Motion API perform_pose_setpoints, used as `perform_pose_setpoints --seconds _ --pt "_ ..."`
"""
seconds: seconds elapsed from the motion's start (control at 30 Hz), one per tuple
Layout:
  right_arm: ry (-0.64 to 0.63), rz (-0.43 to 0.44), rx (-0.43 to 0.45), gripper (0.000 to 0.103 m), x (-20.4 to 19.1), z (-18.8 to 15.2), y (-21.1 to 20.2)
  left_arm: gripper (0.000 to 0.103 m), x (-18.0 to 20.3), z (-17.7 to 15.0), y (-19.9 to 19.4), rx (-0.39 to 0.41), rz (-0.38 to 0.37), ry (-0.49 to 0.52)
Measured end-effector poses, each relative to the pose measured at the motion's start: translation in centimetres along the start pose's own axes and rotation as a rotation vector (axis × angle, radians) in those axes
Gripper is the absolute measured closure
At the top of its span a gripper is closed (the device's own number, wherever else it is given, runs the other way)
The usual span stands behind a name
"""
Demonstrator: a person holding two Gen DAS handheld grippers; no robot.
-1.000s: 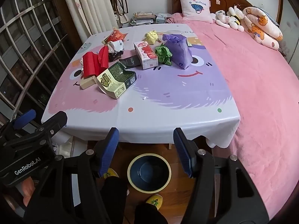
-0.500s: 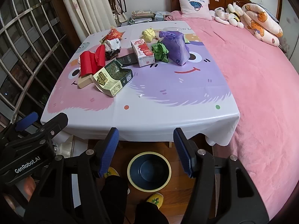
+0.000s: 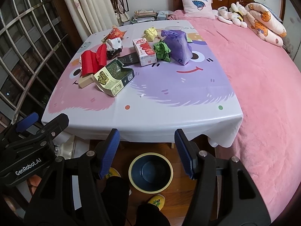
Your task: Collect trash
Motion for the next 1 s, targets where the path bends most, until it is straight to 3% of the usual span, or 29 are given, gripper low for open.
perform_pose_setpoints --seconds 1.0 --pt "-0.008 0.019 -0.006 0.045 -0.9 -0.5 -0.7 0.006 -0.8 -0.7 -1.1 0.009 0.012 -0.01"
Point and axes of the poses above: each gripper's, at about its wrist camera, not at the fingertips, and y roughly the way its jaws point, x to its right, z to its top, the point moved 1 cm from there along y, roughly the way its jaws point, and after that the axes turned 12 degrees about x, right-handed, at the moved point
